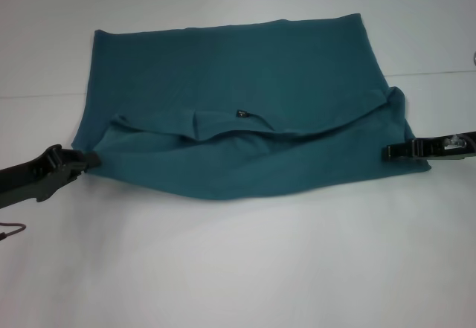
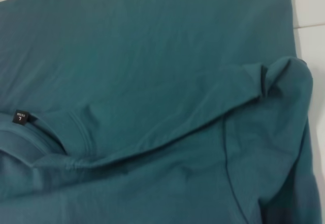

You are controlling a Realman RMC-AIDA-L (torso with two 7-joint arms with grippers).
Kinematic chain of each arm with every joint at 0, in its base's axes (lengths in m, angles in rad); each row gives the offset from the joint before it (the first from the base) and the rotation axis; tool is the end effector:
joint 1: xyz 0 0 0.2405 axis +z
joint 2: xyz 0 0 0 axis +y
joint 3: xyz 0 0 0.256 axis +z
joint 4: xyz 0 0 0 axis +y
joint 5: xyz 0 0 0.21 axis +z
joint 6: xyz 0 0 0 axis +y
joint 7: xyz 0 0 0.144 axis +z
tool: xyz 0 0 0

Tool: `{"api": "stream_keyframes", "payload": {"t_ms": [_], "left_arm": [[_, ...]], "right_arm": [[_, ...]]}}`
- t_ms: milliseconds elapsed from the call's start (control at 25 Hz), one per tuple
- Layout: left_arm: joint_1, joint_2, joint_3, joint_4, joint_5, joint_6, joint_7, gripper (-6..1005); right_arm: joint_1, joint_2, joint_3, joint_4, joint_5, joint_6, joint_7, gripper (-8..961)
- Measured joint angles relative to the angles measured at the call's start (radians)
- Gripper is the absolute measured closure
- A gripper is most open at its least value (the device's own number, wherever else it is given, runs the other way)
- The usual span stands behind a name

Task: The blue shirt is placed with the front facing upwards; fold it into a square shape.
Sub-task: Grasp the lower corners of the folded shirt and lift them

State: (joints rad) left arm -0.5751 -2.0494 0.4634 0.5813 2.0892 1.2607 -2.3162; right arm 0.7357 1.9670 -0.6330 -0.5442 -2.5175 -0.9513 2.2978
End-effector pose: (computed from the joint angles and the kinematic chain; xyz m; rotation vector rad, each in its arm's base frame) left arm -0.3065 0.3697 0.0260 -1.8670 -1.8848 -0.8906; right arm 0.3202 0.4207 0.0409 -1.9942 1.4599 0.1454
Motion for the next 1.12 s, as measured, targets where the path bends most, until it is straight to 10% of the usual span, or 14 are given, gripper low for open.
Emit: {"api": "stream_keyframes", "payload": {"t_ms": [560, 1000, 1120], "left_arm": [[0.002, -0.002, -0.001, 0.0, 0.0, 0.0, 0.0, 974], [0.005, -0.001, -0.001, 0.004, 0.006, 0.011, -0.003, 974], [0.005, 0.003, 0.003, 0.016, 0.018, 0.038, -0.004, 974]], "right_arm": [[-0.002, -0.005, -0.031, -0.001, 0.005, -0.004, 0.011, 457], [0.001, -0.008, -0.03, -0.017, 0.007, -0.039, 0.014, 904], [-0.01, -0.011, -0.03, -0.06, 0.004, -0.108, 0.022, 902]]}}
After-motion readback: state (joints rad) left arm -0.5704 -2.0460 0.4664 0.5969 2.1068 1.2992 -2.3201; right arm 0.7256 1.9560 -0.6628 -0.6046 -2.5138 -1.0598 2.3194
